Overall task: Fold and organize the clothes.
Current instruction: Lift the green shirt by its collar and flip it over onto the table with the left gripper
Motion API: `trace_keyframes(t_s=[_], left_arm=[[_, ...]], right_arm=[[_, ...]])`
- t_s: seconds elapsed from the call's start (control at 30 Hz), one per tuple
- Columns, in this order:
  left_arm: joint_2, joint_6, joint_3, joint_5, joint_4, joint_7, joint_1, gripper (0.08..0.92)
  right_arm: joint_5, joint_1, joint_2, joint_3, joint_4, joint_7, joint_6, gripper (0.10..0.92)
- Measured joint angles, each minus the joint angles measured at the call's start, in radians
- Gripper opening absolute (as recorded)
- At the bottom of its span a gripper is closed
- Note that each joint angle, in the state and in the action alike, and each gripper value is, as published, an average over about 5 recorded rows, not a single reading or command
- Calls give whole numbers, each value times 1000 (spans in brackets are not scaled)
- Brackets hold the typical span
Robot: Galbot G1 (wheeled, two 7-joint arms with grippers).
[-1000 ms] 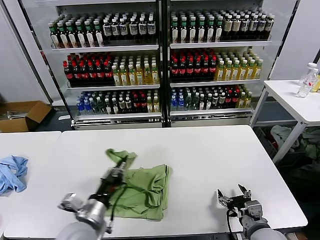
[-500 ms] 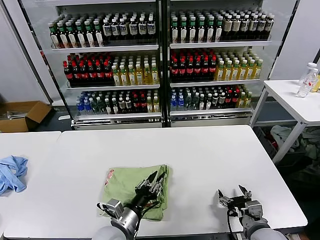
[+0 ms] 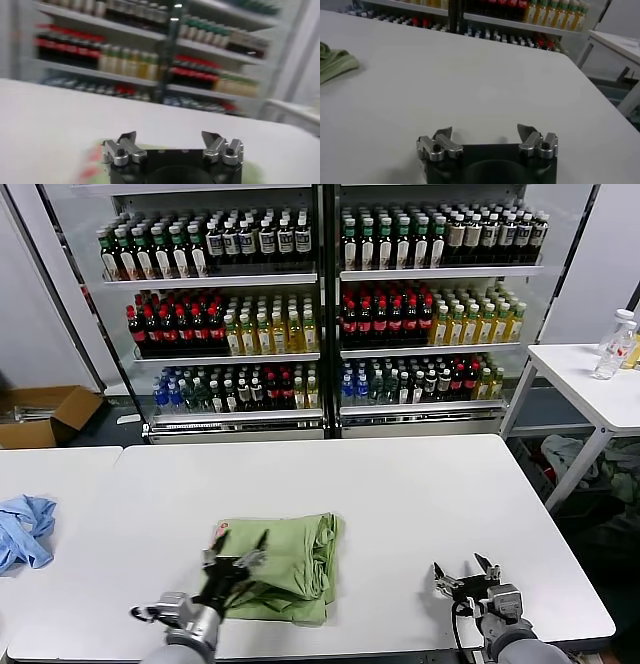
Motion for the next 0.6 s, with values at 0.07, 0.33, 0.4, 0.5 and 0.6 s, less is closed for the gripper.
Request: trace_keyframes(t_s=[0.07, 0.33, 0.4, 0.5, 0.6], left_arm=[[-1, 20, -35, -41, 3, -14, 7, 821], [-15, 124, -100, -237, 0, -24, 29, 823], [-18, 143, -102, -268, 3, -18, 27, 823], [-20, 163, -102, -298, 16, -5, 18, 823], [-18, 176, -101, -311, 34, 12, 6, 821]], right_arm=[[0, 0, 1, -1, 1, 0, 0, 823], [-1, -1, 10, 0, 12, 1, -1, 823], [-1, -4, 11, 2, 14, 2, -2, 823], [-2, -9, 9, 7, 20, 2, -2, 823], [-2, -16, 8, 15, 27, 2, -2, 823]])
